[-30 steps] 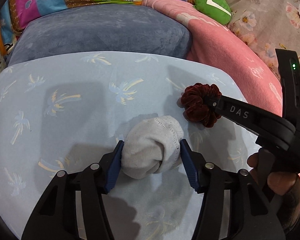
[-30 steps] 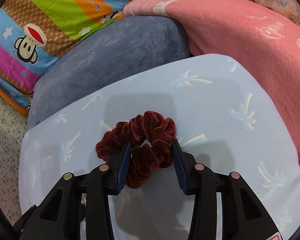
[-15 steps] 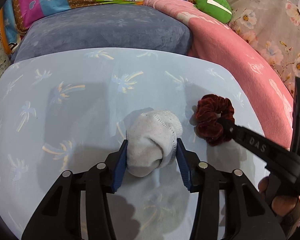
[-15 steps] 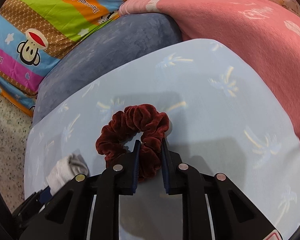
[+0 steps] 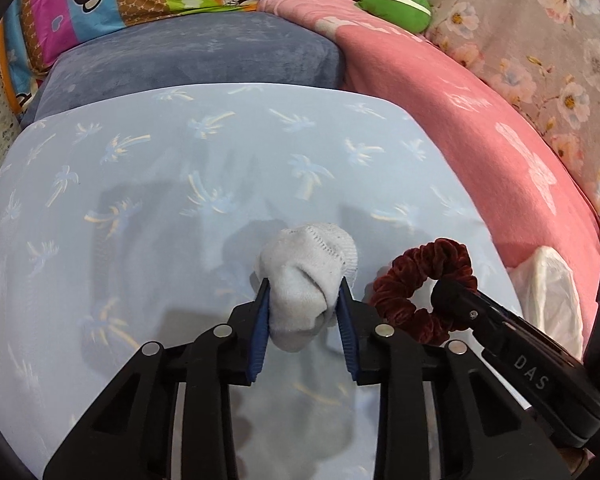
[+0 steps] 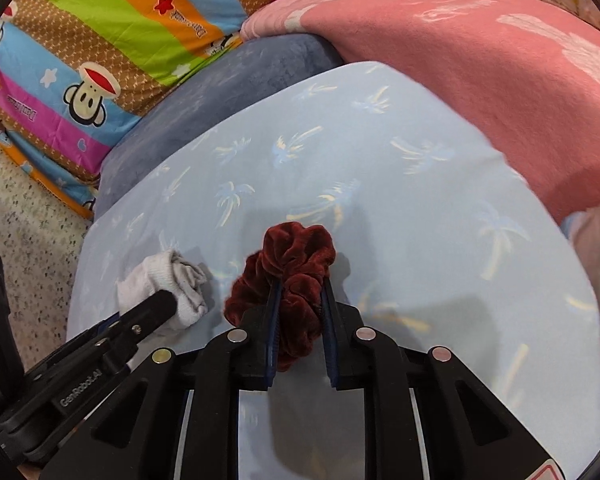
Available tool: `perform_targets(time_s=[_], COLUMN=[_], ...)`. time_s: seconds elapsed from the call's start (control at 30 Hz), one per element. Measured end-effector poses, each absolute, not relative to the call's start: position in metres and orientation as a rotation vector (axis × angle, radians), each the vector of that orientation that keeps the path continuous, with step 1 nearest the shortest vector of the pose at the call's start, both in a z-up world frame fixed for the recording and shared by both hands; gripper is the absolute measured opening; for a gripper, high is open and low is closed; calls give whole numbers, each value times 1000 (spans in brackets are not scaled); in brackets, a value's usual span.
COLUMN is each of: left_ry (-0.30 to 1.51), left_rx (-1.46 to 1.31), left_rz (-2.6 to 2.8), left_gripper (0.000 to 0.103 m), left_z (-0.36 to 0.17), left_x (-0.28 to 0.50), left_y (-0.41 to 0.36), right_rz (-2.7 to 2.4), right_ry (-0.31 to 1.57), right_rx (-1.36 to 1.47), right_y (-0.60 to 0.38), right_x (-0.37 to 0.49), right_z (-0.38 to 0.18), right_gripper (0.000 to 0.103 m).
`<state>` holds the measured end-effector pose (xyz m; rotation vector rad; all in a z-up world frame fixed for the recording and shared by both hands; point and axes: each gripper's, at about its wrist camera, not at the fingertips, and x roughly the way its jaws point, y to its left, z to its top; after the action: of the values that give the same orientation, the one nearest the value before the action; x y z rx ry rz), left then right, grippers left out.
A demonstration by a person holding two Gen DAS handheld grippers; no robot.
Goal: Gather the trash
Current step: 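Carry both items over the bin and open both grippers to drop them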
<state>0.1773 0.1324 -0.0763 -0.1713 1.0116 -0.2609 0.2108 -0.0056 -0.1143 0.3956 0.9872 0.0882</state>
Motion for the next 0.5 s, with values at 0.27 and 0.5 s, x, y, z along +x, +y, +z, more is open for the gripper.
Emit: perform_targets(time_s=[0.27,0.5], left_ry=[975,930], left_rx=[-129,-76], left_rz=[-334,-408], left_gripper=[30,30], left_z=[-48,-22], left_x=[138,108], left_y=[86,39], right_rz=[37,-26], right_ry=[871,765], right_rx=[442,459], right_y=[-51,-102], right_x=[146,97], right_z=[-73,-38], right_gripper=[18,18])
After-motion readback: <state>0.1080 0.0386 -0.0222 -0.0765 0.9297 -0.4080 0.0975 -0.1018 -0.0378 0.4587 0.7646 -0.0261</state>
